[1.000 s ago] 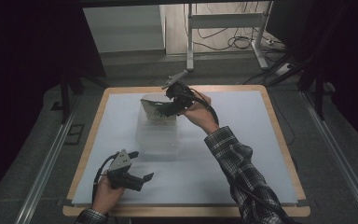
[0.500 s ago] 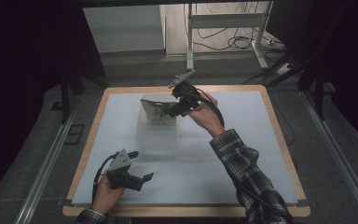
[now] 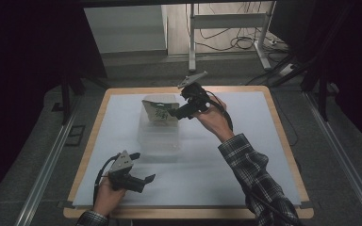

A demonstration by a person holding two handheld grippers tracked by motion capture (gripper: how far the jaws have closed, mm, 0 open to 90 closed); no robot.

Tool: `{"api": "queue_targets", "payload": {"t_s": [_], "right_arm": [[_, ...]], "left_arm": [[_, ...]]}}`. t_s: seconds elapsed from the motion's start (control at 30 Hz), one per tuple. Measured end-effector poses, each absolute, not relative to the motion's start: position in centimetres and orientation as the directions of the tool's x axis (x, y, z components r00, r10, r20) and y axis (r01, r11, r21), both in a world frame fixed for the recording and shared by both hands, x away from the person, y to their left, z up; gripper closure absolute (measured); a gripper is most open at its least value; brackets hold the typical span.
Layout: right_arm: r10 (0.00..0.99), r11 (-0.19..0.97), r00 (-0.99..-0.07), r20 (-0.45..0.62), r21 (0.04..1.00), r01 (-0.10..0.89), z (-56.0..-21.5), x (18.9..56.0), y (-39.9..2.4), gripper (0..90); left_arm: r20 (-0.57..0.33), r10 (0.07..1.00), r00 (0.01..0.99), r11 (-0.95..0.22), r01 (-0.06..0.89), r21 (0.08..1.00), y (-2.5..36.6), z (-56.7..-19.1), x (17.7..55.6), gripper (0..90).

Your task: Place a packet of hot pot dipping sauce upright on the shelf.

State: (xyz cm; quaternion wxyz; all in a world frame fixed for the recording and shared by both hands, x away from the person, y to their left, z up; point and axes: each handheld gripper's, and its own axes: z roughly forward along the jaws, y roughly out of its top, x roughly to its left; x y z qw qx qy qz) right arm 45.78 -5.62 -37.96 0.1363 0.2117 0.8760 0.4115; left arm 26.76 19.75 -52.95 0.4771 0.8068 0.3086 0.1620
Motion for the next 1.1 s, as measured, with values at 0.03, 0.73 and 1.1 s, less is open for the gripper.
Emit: {"api": "queue_targets", "payload": {"t_s": [0.03,0.73,1.1], "right_arm": [[0.489,0.568,-0.869,-0.070,0.782,0.257,-38.0,45.7,-5.8,4.8],[0.532,0.545,-0.845,-0.062,0.789,0.285,-39.6,44.0,-8.4,0.0],[0.528,0.540,-0.847,-0.056,0.792,0.284,-40.6,42.8,-9.7,0.0]], "left_arm": [[-0.032,0.653,0.757,-0.355,0.343,0.869,19.7,-53.0,26.8,0.3],[-0.029,0.650,0.759,-0.359,0.341,0.869,19.7,-52.9,26.8,0.3],[-0.038,0.648,0.760,-0.351,0.343,0.871,19.7,-52.9,26.8,0.3]]}}
